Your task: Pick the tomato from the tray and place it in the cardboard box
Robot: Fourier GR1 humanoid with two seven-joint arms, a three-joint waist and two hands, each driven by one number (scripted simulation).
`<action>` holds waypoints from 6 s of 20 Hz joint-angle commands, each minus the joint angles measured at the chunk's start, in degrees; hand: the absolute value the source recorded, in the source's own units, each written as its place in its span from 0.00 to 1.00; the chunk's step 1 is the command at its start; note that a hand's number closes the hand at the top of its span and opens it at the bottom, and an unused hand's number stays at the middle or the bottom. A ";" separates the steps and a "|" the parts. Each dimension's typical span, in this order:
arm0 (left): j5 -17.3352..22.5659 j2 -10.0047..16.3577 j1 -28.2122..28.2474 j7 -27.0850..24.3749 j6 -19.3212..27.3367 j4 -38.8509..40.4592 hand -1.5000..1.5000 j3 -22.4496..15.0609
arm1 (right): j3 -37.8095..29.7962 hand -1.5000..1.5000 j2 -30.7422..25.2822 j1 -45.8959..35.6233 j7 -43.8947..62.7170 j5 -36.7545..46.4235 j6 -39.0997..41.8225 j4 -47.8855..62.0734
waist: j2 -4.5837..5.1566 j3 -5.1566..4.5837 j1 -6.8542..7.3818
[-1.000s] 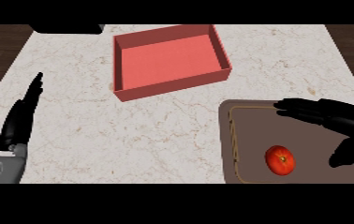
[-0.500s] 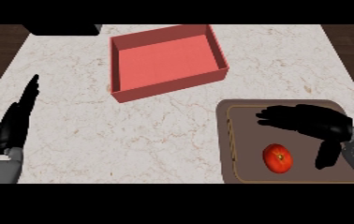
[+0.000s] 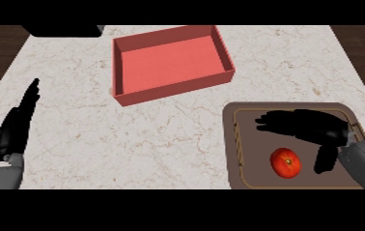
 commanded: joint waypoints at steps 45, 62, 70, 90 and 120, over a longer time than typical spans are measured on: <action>-4.62 -2.52 2.75 2.11 -2.74 -3.16 0.50 6.18 | -24.20 1.00 21.85 13.79 42.92 13.93 -17.71 -8.45 | -1.15 -0.31 -5.54; -5.30 -3.80 -1.51 0.07 -4.30 -1.11 0.50 4.32 | -3.51 1.00 40.97 -13.91 94.25 32.98 -13.10 -26.87 | 0.07 -0.03 0.83; -6.66 -5.32 -0.93 -1.72 -3.26 -0.14 0.50 3.71 | -10.88 1.00 41.06 -33.12 96.28 21.42 -29.48 -4.45 | 0.49 -0.03 1.85; -6.58 -5.20 -4.38 -1.16 -5.22 0.24 0.50 3.45 | -26.67 1.00 41.06 -57.63 81.64 9.08 -52.28 48.86 | 1.98 -0.08 4.96; -7.70 -6.35 -4.42 3.82 -4.15 -2.06 0.50 3.63 | -44.79 0.00 39.90 -50.77 49.06 -11.48 -74.31 43.91 | 0.45 0.08 1.33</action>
